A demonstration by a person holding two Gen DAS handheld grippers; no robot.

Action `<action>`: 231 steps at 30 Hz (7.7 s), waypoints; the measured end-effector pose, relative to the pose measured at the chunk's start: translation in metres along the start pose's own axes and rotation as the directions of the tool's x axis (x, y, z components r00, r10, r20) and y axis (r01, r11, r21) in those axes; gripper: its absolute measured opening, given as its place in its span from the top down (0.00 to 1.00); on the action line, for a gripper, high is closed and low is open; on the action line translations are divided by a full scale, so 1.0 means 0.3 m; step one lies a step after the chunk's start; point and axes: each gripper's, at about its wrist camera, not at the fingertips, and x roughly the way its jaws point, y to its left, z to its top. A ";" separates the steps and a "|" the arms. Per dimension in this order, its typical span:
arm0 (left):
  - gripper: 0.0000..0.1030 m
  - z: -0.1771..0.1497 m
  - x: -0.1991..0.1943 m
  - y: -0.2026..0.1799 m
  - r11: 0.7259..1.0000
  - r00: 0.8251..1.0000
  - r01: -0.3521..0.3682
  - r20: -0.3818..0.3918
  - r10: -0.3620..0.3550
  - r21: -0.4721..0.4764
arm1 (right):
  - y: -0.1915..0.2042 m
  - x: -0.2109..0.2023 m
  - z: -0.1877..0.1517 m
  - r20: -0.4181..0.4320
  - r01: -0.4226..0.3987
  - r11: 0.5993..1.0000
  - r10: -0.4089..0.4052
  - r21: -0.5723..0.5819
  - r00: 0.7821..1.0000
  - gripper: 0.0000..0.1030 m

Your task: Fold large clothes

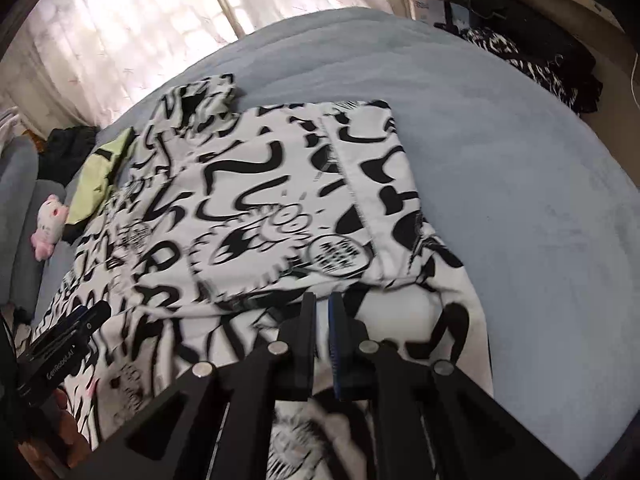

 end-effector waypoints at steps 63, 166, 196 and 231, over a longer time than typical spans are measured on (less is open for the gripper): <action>0.28 -0.577 -0.102 1.816 0.519 0.946 0.317 0.226 -0.233 -0.794 | 1.601 0.061 -0.371 -0.005 -0.143 0.767 0.179 -0.625 0.984 0.88; 0.23 -0.296 -0.114 0.783 0.911 0.993 0.102 -0.013 -0.117 -0.400 | 0.819 0.006 0.118 0.225 -0.062 0.930 0.151 -0.362 0.963 0.96; 0.23 0.186 0.448 1.067 0.866 0.964 0.065 -0.192 -0.182 -0.496 | 0.553 0.449 0.219 -0.110 -0.181 0.971 0.165 -0.156 0.980 0.38; 0.76 0.213 0.379 0.866 0.962 0.988 -0.150 -0.006 0.152 -0.227 | 0.575 0.451 0.283 0.031 -0.066 0.973 0.075 -0.221 0.997 0.42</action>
